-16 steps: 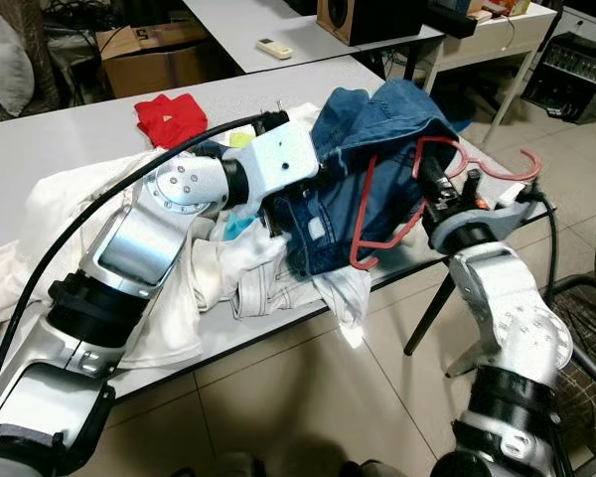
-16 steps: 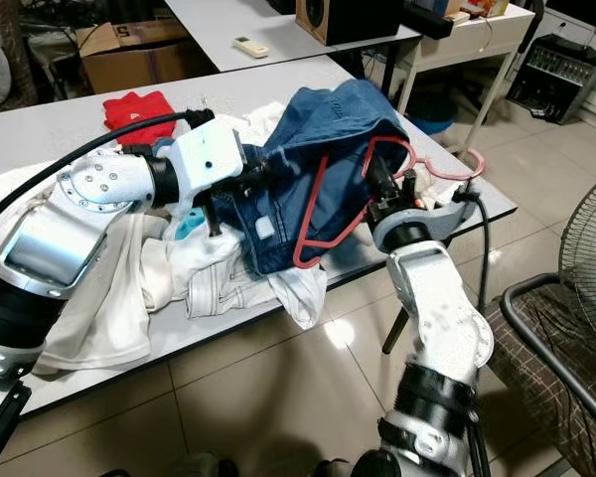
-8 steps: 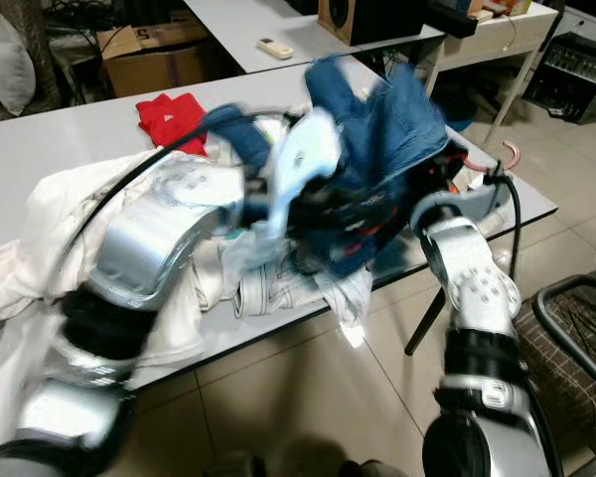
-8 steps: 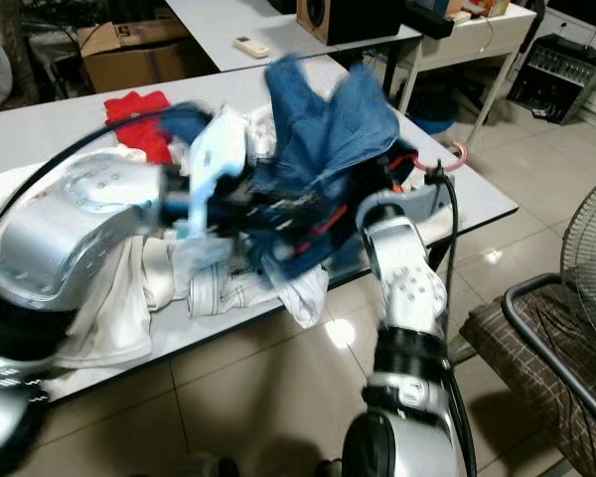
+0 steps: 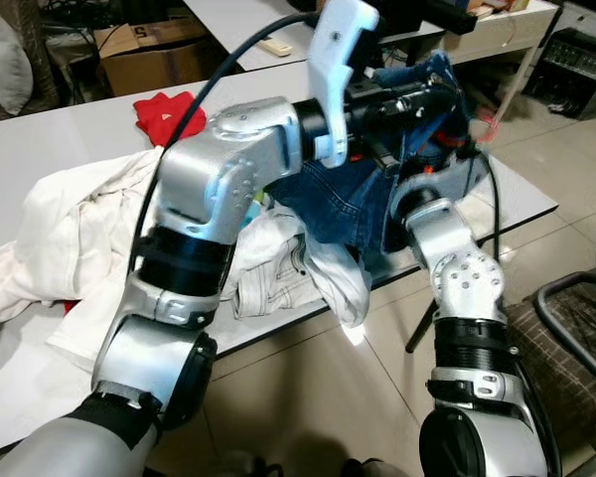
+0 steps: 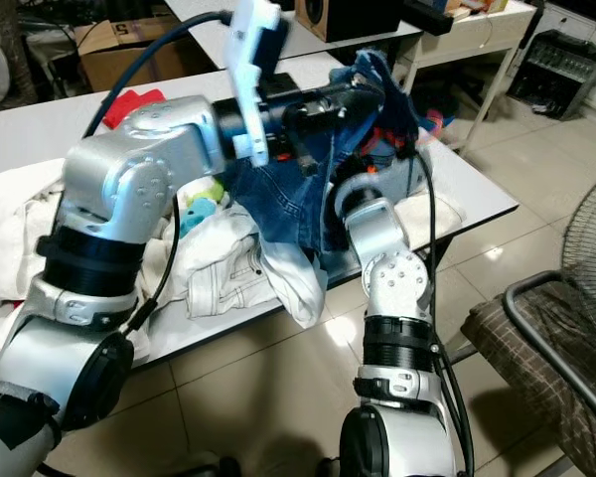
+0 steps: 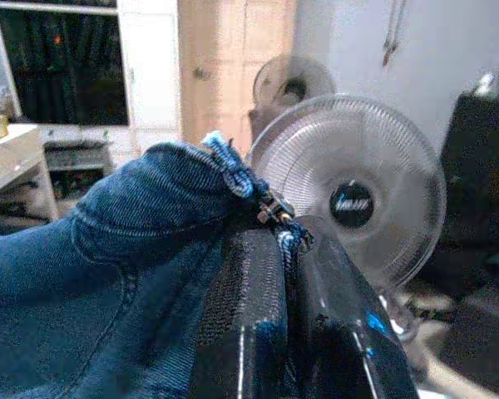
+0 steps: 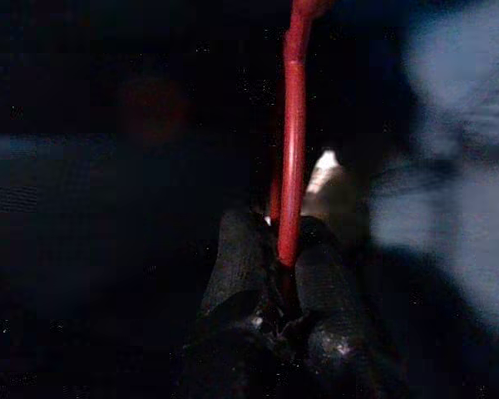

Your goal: Hang hanger

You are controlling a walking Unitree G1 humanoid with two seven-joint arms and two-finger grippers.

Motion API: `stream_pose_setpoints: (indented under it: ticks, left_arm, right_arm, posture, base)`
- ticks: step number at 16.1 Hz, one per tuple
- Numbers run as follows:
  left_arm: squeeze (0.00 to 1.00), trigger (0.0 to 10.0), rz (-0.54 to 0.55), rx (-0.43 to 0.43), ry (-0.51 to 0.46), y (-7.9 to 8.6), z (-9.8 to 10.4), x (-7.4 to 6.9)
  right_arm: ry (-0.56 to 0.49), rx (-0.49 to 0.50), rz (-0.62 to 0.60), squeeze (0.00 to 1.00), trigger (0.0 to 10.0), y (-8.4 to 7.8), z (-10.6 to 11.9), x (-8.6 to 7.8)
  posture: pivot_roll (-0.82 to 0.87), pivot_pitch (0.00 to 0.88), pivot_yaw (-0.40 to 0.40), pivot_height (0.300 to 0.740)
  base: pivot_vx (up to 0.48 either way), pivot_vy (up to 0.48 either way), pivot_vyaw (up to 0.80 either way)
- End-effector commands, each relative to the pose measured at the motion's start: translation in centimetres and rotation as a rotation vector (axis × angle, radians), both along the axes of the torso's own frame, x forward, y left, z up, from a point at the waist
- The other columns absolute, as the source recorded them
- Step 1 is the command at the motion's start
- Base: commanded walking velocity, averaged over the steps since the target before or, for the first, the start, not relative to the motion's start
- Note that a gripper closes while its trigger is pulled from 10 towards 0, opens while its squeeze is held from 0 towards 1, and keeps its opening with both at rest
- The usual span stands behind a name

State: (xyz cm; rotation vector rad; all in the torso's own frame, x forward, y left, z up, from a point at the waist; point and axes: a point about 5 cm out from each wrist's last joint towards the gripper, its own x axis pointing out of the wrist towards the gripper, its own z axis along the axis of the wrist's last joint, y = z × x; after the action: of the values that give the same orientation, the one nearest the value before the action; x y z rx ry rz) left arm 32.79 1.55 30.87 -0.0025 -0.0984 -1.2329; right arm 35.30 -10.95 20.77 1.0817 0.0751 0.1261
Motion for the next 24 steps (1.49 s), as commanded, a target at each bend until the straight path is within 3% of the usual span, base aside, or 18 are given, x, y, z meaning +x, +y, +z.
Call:
stream_pose_setpoints:
  ticks: [1,6,10,13,17,19,20,21,22,24]
  left_arm:
    - [0.00,0.0,-0.004,0.010,-0.046,-0.6,0.8,-0.2]
    - [0.00,0.0,0.049,0.054,-0.092,-1.1,0.3,0.1]
    - [0.00,0.0,0.045,-0.006,-0.058,-0.6,1.2,-0.2]
    - [0.00,0.0,0.171,-0.007,-0.092,0.7,2.6,1.9]
    - [0.00,0.0,0.282,0.034,-0.089,2.2,3.0,4.1]
    - [0.00,0.0,0.350,0.108,-0.082,3.0,1.9,5.9]
    - [0.00,0.0,0.358,0.130,-0.085,3.0,1.5,6.2]
    - [0.00,0.0,0.360,0.157,-0.060,3.0,0.2,6.7]
    - [0.00,0.0,0.385,0.231,-0.013,3.3,-2.9,7.2]
    - [0.00,0.0,0.411,0.282,0.012,3.8,-4.9,7.4]
  right_arm:
    - [0.043,0.033,0.023,0.00,10.0,1.5,-0.4,-0.8]
    - [0.088,-0.003,-0.079,0.00,10.0,0.1,0.5,-3.2]
    - [0.186,-0.029,-0.064,0.00,10.0,0.0,-1.9,-3.9]
    - [0.170,-0.079,0.022,0.00,10.0,0.5,-1.0,-5.5]
    - [0.163,0.027,0.078,0.00,10.0,0.5,0.3,-7.4]
    - [0.086,0.050,0.153,0.00,10.0,0.5,2.5,-8.9]
    - [0.073,0.046,0.159,0.00,10.0,0.4,2.9,-9.1]
    - [0.032,0.009,0.165,0.00,10.0,0.0,4.0,-9.3]
    - [-0.040,0.008,0.173,0.00,10.0,-0.6,6.0,-9.6]
    - [-0.090,0.024,0.205,0.00,10.0,-0.4,7.2,-10.0]
  posture:
    - [0.00,0.008,0.055,0.740]
    - [-0.01,0.012,0.064,0.740]
    - [0.00,0.011,0.050,0.740]
    - [0.00,0.005,0.045,0.740]
    - [-0.01,0.001,0.059,0.740]
    - [-0.02,0.003,0.067,0.740]
    - [-0.02,0.003,0.068,0.740]
    - [-0.02,0.003,0.072,0.740]
    - [-0.02,0.003,0.079,0.740]
    - [-0.03,0.005,0.082,0.740]
  base:
    - [0.000,0.000,0.00]
    - [0.000,0.000,0.00]
    - [0.000,0.000,0.00]
    - [0.000,0.000,0.00]
    - [0.000,0.000,0.00]
    - [0.000,0.000,0.00]
    - [0.000,0.000,0.00]
    - [0.000,0.000,0.00]
    - [0.000,0.000,0.00]
    - [0.000,0.000,0.00]
